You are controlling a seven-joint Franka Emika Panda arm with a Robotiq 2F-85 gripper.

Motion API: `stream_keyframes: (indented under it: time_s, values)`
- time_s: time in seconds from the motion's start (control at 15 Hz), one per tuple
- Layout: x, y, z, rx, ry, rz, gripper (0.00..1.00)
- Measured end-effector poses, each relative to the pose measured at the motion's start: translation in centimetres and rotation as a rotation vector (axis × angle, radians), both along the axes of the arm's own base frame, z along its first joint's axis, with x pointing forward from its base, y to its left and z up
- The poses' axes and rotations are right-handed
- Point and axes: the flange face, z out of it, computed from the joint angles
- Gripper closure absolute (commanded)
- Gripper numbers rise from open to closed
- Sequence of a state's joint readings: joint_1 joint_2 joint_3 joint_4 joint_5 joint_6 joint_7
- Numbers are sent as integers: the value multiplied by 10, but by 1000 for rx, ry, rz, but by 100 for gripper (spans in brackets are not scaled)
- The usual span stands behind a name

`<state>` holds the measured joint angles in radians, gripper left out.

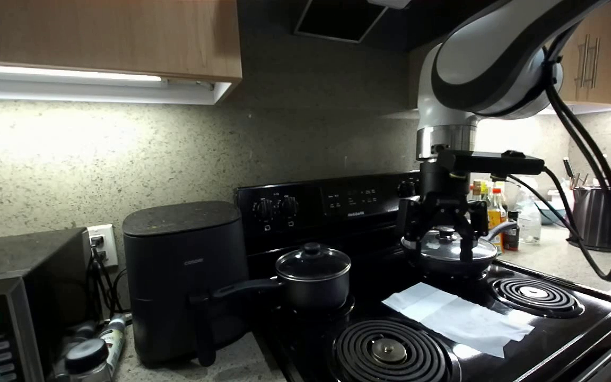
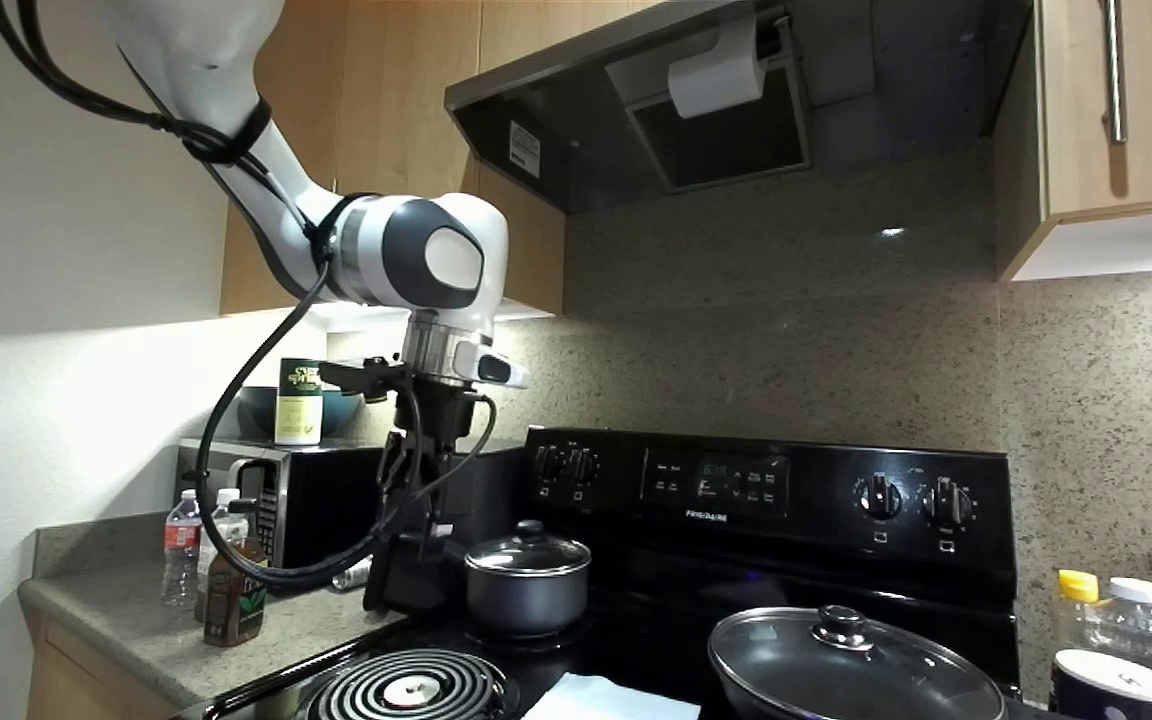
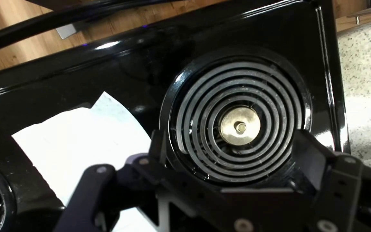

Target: Wipe the pot with the paper towel

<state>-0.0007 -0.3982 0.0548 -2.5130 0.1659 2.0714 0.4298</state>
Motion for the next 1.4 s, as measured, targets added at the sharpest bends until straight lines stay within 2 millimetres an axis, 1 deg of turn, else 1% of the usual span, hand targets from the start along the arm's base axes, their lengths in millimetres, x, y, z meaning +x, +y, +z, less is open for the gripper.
stream_keyframes:
  time_s: [0.33, 0.47, 0.53, 0.8, 1.0, 1.13, 1.4]
  values:
    - [0, 1, -2, -1, 5, -9, 0]
    - [4, -2, -11, -6, 18, -50, 0]
    - [7, -7, -18, -12, 29, -80, 0]
    - [19, -42, -49, -66, 55, -238, 0]
    - [22, -69, -70, -117, 91, -362, 0]
    - [20, -82, -84, -147, 126, -436, 0]
    - [14, -99, -111, -176, 197, -570, 0]
